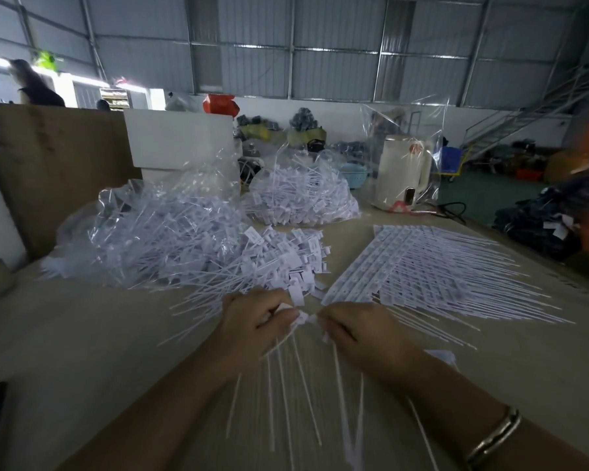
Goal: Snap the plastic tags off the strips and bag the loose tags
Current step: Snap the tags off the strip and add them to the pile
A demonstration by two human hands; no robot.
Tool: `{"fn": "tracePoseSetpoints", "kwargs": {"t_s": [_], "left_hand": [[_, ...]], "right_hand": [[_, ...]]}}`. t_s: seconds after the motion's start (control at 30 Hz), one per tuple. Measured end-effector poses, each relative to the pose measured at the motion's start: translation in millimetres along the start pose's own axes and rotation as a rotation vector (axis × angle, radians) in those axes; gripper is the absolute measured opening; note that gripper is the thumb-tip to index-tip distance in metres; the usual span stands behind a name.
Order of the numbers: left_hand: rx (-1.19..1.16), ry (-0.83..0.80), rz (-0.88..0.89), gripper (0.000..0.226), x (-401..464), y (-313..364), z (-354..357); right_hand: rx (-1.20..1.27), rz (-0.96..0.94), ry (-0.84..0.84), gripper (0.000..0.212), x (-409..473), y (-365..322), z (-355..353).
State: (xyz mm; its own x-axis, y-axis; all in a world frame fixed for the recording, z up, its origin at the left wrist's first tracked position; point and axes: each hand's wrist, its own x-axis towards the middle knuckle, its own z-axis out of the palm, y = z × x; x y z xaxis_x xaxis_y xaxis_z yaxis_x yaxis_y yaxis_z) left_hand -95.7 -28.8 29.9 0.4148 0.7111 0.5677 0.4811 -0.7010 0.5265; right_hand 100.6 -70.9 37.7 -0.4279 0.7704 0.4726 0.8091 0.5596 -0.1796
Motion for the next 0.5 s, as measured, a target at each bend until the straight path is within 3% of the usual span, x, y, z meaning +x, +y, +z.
{"fn": "tracePoseSetpoints", "kwargs": {"t_s": [0.1,0.27,0.43,0.5], "left_hand": [[-0.016,0.112,0.046,0.021,3.3,-0.4,1.0],[-0.234,0.192,-0.056,0.029,4.8,5.3,5.8],[-0.292,0.237,-0.070,0.025,2.4,13.0,8.0],[-0.399,0.337,-0.186,0.028,1.0,12.0,1.2]], "right_hand": [[0.178,0.046,0.100,0.028,2.4,1.0,-1.1],[0.369,0.080,0.204,0.024,7.9,-6.8,-3.1],[0.405,0.093,0.245,0.024,8.0,-15.2,-4.8],[0.502,0.166,0.290,0.024,3.1,-11.3,-8.0]]}}
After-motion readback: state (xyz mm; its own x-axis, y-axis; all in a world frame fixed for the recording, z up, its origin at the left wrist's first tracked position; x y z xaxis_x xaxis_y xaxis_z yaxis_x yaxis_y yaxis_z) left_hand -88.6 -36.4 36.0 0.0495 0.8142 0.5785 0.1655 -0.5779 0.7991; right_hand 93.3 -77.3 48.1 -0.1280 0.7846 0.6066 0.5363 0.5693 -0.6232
